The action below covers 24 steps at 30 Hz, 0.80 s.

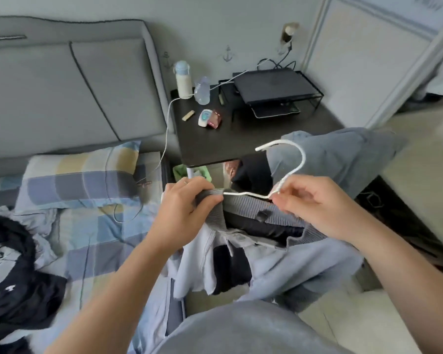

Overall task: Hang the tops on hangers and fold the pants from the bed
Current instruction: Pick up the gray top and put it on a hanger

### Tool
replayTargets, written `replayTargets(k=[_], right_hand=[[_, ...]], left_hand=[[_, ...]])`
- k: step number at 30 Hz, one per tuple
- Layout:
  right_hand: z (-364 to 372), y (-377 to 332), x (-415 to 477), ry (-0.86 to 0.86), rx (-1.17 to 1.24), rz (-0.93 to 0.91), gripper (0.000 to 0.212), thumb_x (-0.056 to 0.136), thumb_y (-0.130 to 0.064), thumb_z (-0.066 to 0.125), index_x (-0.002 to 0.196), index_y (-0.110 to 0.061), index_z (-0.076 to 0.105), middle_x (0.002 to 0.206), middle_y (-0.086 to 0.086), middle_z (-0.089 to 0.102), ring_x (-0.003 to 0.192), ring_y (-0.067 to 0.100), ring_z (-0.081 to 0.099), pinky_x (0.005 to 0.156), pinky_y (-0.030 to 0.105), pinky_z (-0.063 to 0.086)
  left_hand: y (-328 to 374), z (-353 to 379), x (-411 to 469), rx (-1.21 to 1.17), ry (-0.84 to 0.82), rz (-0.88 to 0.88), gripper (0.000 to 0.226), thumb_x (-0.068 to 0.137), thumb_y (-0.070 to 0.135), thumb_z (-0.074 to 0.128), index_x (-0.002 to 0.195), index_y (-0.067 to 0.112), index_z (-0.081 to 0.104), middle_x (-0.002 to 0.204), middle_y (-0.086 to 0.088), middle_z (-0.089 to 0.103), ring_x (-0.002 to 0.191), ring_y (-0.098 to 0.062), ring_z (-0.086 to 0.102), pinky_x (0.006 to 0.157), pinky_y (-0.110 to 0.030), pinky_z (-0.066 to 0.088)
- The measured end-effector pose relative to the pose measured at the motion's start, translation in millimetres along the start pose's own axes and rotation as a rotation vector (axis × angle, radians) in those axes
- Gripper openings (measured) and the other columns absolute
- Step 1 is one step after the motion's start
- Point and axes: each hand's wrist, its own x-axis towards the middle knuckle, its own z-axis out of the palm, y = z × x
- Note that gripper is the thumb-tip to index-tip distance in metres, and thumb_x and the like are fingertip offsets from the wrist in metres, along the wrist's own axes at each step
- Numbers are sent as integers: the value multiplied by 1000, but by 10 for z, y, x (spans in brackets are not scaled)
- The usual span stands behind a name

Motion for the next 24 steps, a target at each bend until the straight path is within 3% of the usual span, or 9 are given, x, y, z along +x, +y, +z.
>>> replayTargets(k=[4, 7, 9, 11, 16, 18, 19, 21, 24], right_hand=[[-666, 507, -629, 66, 10, 130, 21, 86, -52, 64, 106, -45, 68, 107, -11, 71, 104, 4, 65, 90, 20, 48], [-1096, 758, -1136, 90, 35, 228, 22, 84, -49, 63, 104, -41, 68, 97, -2, 70, 91, 4, 62, 82, 19, 45], [-1333, 894, -1455, 132, 2, 261, 6, 93, -36, 66, 94, -41, 70, 79, -10, 67, 75, -2, 57, 68, 13, 42], [-1526, 1067, -1747, 187, -46, 289, 29, 99, -22, 62, 78, -41, 66, 63, -18, 55, 61, -5, 47, 59, 11, 36], [-1919, 1332, -2383, 317, -106, 398, 26, 101, -23, 56, 81, -7, 57, 70, 7, 57, 62, 10, 51, 59, 23, 40], [-2037, 1391, -2590, 371, -94, 422, 25, 102, -23, 56, 79, -12, 55, 72, 6, 58, 63, 9, 52, 60, 28, 42], [-2075, 1407, -2677, 401, -90, 426, 26, 102, -23, 56, 76, -18, 53, 69, 1, 56, 62, 6, 50, 60, 25, 41], [-2147, 1430, -2817, 481, -94, 422, 28, 101, -29, 56, 74, -22, 52, 64, -10, 52, 60, 1, 47, 58, 17, 38], [-2256, 1461, -2926, 620, -35, 410, 27, 95, -34, 55, 84, -10, 57, 69, 4, 53, 65, 8, 49, 61, 23, 37]], left_hand=[[430, 533, 279, -109, -68, 92, 18, 95, 38, 59, 81, 27, 59, 72, 9, 56, 72, -15, 52, 70, -33, 40], [749, 987, 503, -183, -122, 124, 18, 94, 42, 57, 83, 28, 61, 74, 6, 58, 73, -18, 54, 66, -31, 42], [952, 1323, 635, -210, -160, 137, 20, 94, 43, 58, 82, 27, 62, 72, 6, 59, 74, -18, 54, 67, -29, 44], [1157, 1663, 751, -224, -209, 152, 19, 94, 38, 61, 79, 27, 60, 70, 8, 56, 70, -17, 52, 66, -24, 41], [1712, 2488, 1011, -236, -331, 231, 17, 95, 20, 67, 81, 26, 60, 77, 8, 58, 79, -13, 53, 76, -25, 41], [1915, 2783, 1117, -237, -357, 261, 17, 94, 19, 68, 84, 29, 61, 84, 13, 60, 89, -6, 53, 86, -23, 40], [2006, 2924, 1172, -237, -375, 275, 16, 94, 18, 68, 85, 31, 62, 88, 13, 61, 94, -6, 54, 92, -28, 42], [2201, 3189, 1285, -220, -411, 311, 16, 95, 21, 67, 88, 34, 60, 95, 7, 63, 103, -23, 56, 96, -48, 44], [2474, 3554, 1464, -145, -444, 354, 4, 95, 32, 62, 93, 35, 61, 102, 7, 62, 110, -32, 55, 101, -56, 40]])
